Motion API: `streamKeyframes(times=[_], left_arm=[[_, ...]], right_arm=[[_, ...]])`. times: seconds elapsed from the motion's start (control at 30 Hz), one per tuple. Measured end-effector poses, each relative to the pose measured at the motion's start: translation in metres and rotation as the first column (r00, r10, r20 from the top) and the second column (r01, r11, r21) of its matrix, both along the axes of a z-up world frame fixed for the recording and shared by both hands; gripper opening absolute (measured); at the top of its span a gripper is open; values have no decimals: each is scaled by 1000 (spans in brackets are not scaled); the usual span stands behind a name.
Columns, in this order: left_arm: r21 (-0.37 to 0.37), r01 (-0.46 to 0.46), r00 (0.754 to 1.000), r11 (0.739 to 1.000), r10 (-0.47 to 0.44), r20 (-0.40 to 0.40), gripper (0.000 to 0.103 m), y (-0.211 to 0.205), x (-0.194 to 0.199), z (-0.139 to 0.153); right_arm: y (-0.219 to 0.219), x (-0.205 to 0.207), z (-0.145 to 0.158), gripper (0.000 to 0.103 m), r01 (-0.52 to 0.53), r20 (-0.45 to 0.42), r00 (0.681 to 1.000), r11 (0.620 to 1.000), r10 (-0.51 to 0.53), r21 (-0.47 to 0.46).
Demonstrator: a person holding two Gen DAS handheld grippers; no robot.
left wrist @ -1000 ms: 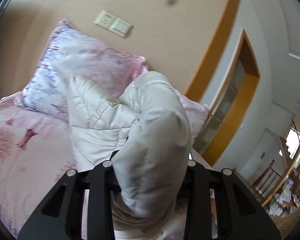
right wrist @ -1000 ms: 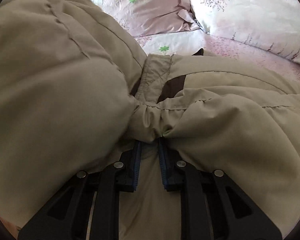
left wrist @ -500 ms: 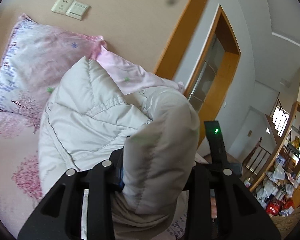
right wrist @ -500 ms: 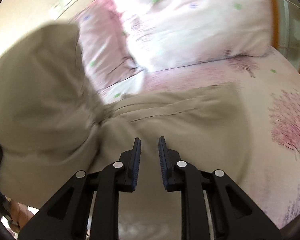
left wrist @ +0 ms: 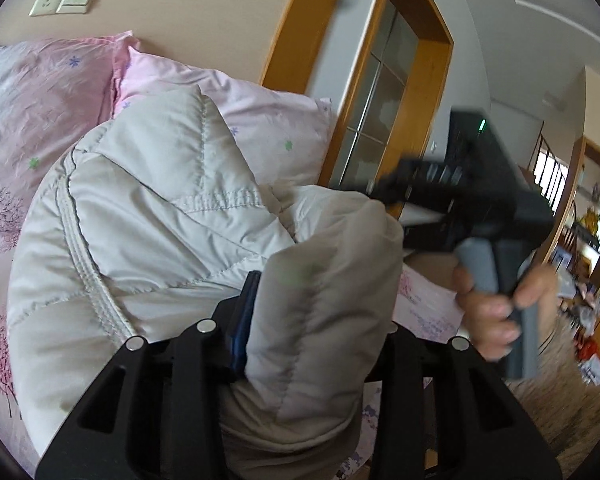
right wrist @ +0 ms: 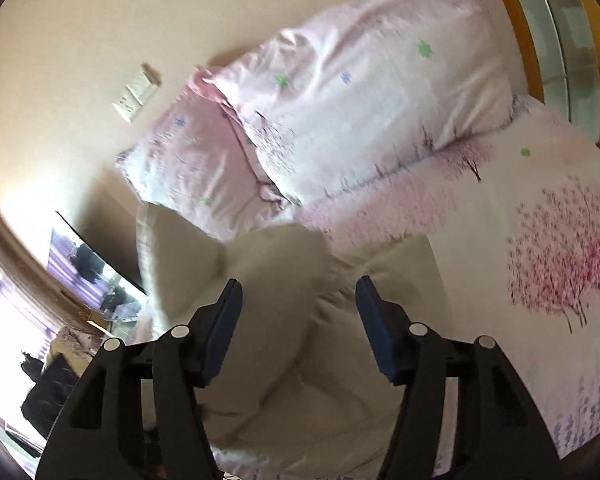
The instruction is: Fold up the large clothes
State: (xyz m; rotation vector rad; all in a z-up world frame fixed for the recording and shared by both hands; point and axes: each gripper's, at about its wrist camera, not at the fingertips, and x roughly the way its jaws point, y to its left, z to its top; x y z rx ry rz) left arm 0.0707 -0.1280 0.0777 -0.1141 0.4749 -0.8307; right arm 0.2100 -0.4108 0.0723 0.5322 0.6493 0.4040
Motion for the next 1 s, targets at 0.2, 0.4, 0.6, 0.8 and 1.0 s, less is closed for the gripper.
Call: streamKeyframes(times=[0.2, 0.4, 0.6, 0.8, 1.0], left_arm=[[97, 13, 999, 995, -16, 29, 39, -36, -3, -12], [149, 23, 999, 989, -27, 28, 41, -62, 0, -18], [163, 37, 999, 986, -40, 17, 43, -76, 11, -21], [193, 49, 999, 980, -53, 15, 44, -92, 20, -27], [210, 63, 998, 976, -64, 1, 48, -104, 31, -30]], right_arm=[[15, -2, 18, 61, -152, 38, 988, 988, 153, -28], [34, 16, 7, 61, -222, -58, 975, 970, 217, -101], [24, 32, -14, 61, -264, -139, 957, 964, 255, -46], [21, 38, -29, 61, -320, -182, 931, 947, 316, 4], [16, 44, -42, 48, -329, -212, 920, 944, 329, 40]])
